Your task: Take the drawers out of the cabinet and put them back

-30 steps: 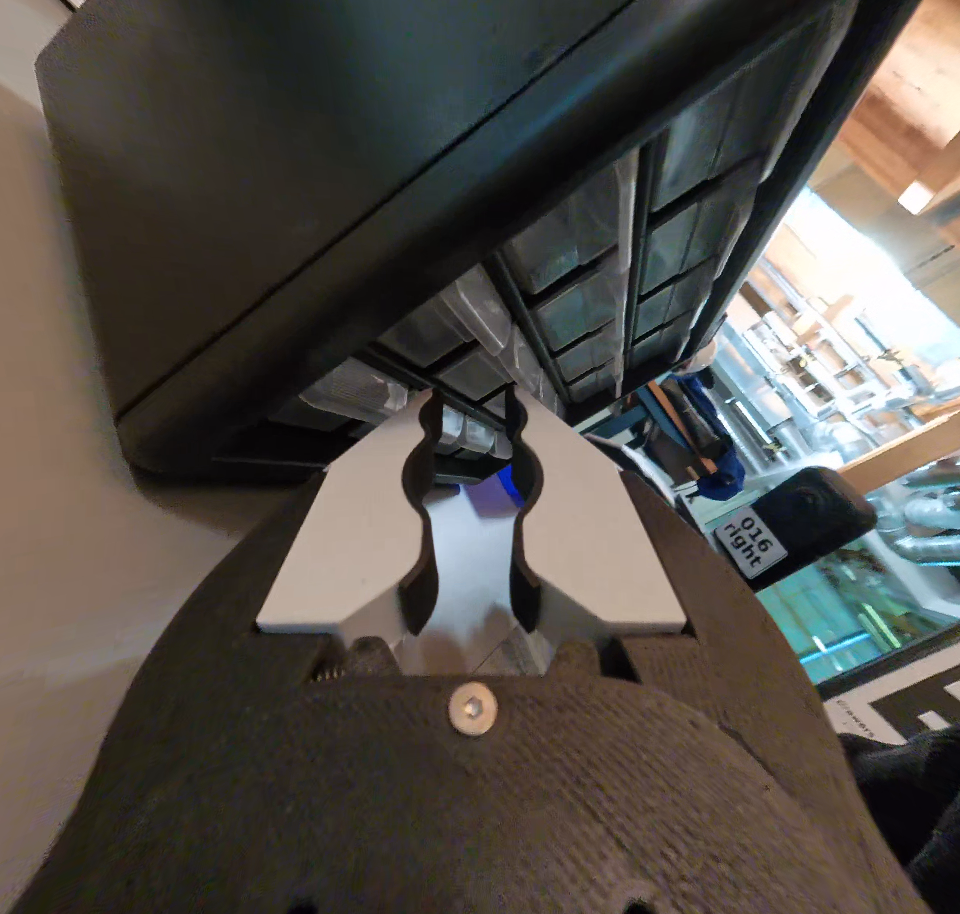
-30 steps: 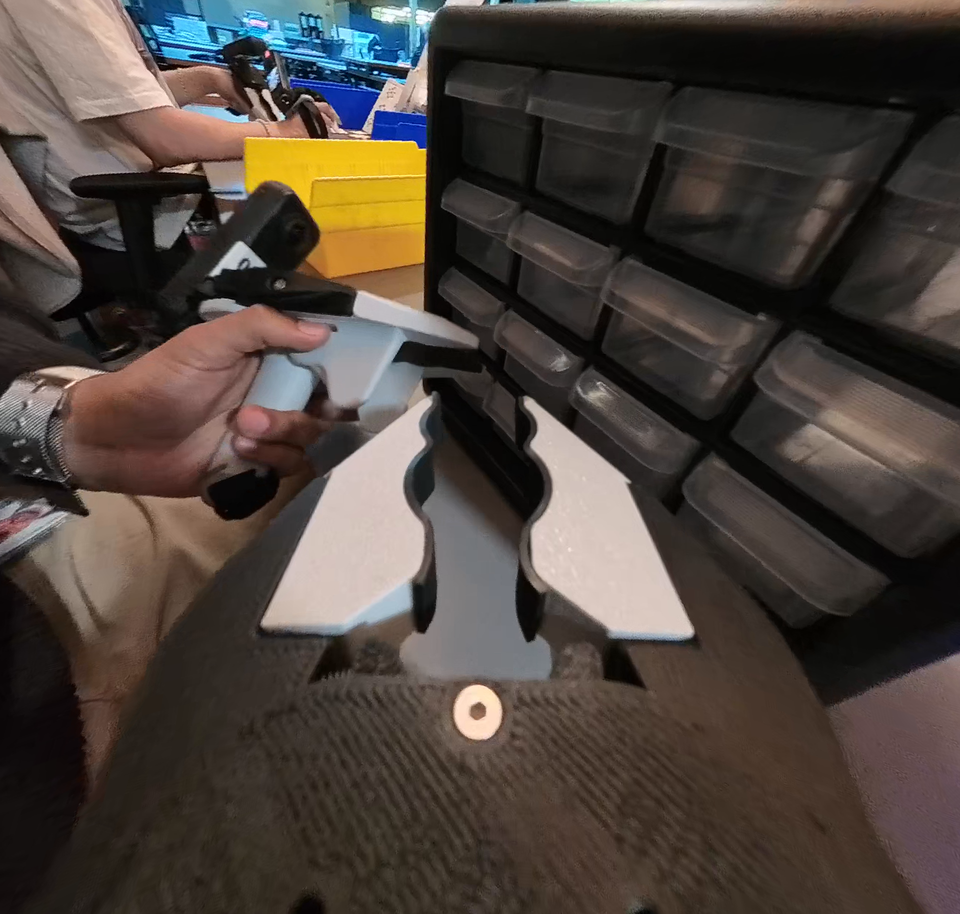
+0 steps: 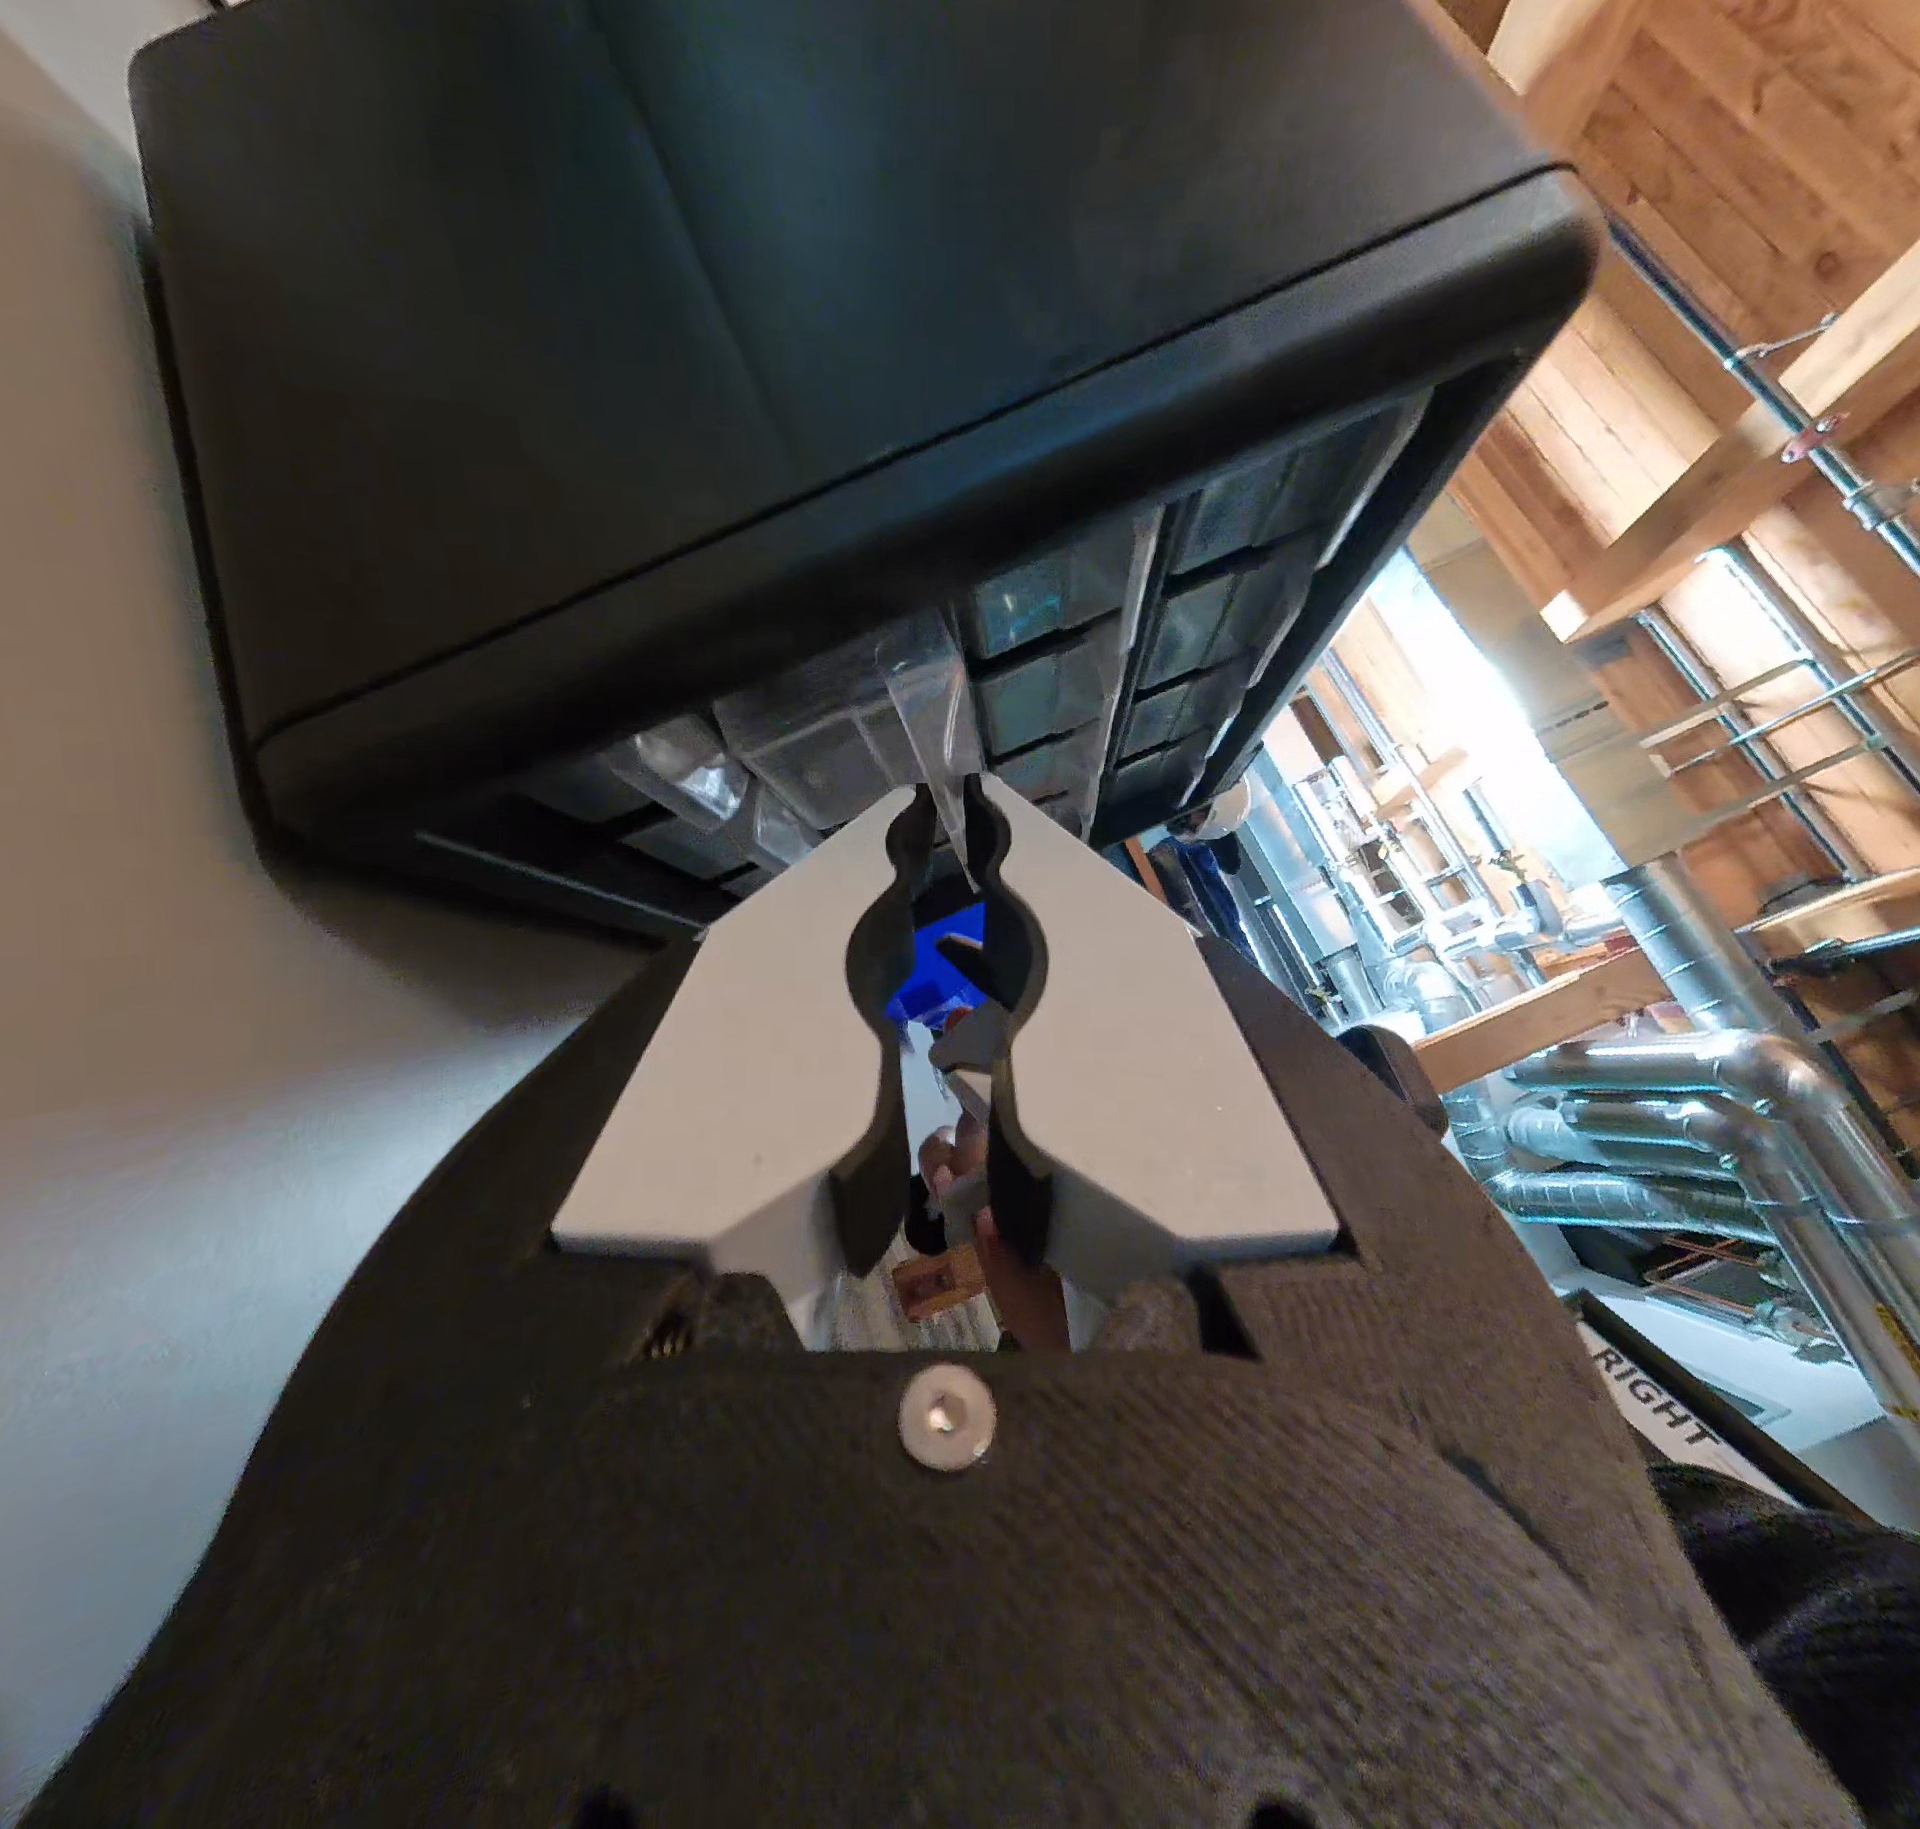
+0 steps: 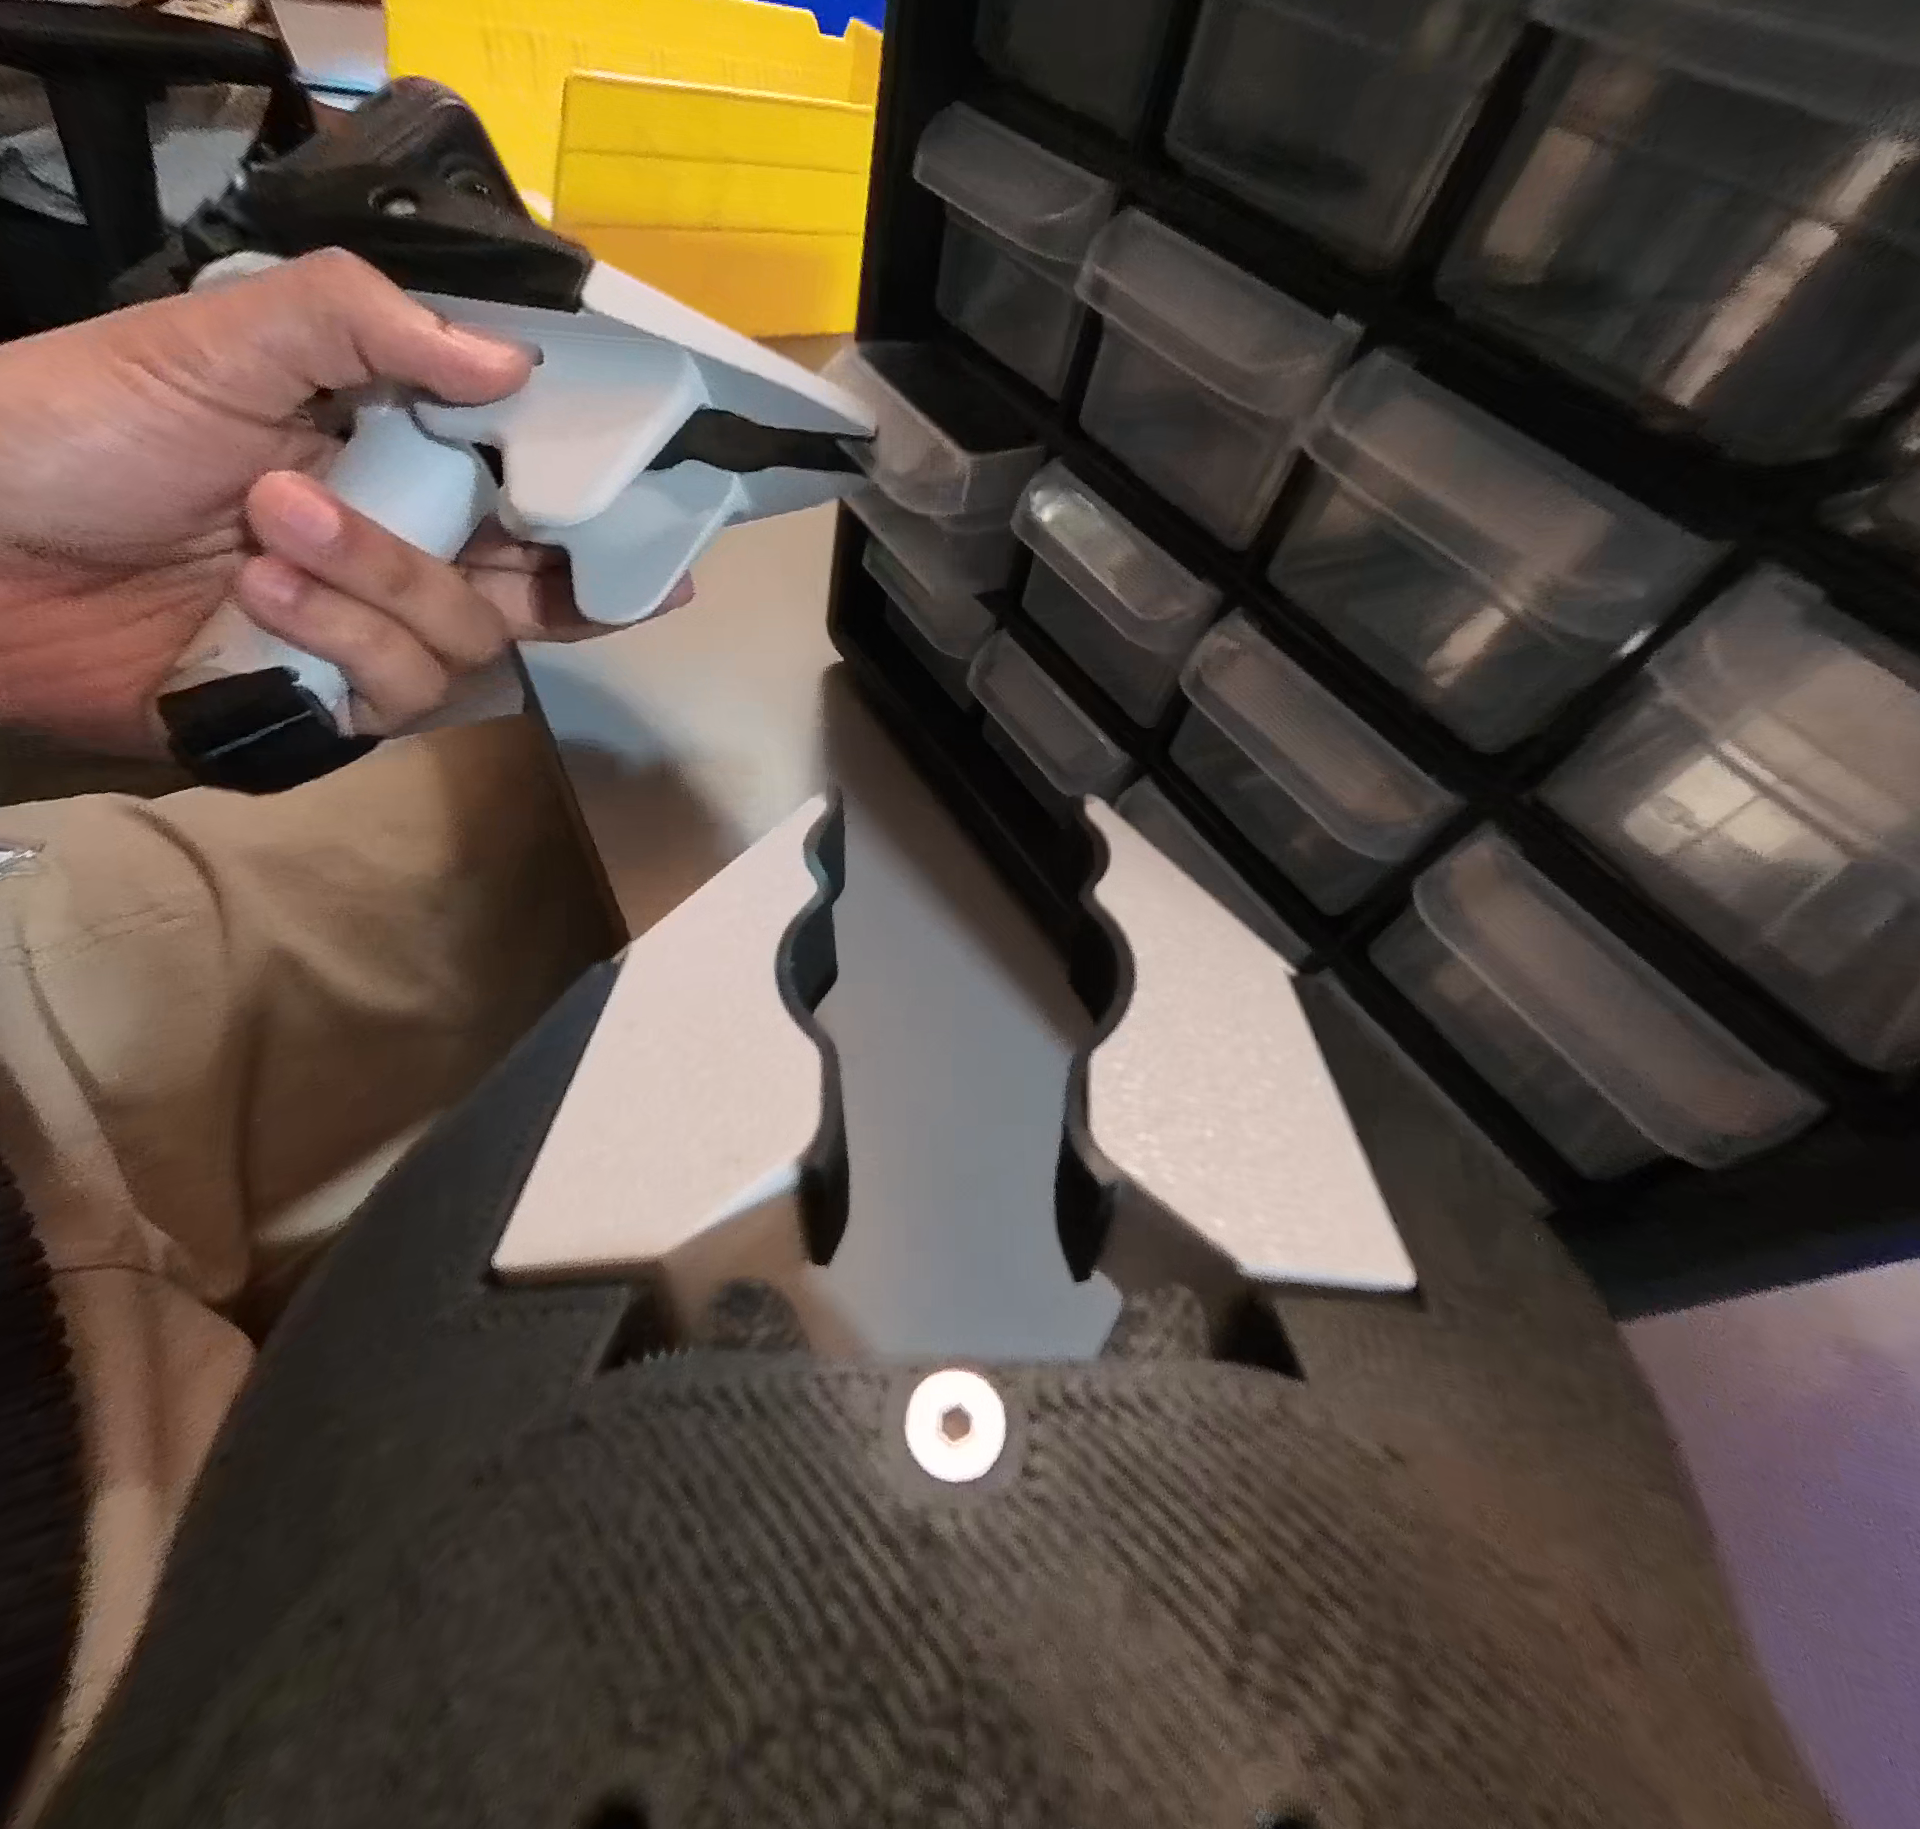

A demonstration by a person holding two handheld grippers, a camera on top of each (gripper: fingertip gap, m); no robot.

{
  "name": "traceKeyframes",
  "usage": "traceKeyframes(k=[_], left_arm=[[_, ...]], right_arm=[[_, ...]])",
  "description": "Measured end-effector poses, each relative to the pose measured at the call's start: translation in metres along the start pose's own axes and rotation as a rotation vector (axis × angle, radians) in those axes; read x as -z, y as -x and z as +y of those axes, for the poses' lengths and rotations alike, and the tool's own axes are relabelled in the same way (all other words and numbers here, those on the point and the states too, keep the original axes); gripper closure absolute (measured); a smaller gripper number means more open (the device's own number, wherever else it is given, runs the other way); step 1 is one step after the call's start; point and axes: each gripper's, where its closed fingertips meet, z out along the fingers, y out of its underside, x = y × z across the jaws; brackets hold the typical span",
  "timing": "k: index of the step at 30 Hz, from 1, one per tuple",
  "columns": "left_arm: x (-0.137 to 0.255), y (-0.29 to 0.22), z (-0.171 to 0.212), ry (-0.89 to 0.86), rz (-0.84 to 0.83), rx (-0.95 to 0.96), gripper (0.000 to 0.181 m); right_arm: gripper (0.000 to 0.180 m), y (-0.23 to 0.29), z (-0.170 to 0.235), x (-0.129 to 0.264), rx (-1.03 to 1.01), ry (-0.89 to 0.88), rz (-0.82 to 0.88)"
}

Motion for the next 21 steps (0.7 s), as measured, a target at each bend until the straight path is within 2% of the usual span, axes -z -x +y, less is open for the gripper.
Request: traceKeyframes(k=[8,13,21], left_arm=[[0.016,-0.006,0.018,0.015,-0.02,0.029,0.178],[0.02,0.005,0.036,0.091,-0.088,0.013,0.152],[0.033,0.013,0.022,0.06,-0.151,-0.031,0.141]], right_arm=[[0.136,0.008,-0.021,-0.012,0.123,-0.059,-0.002],[0.134,0.015,-0.025,-0.028,0.461,-0.003,0.12],[0.134,0.031,-0.044,-0.047,0.776,-0.015,0.209]])
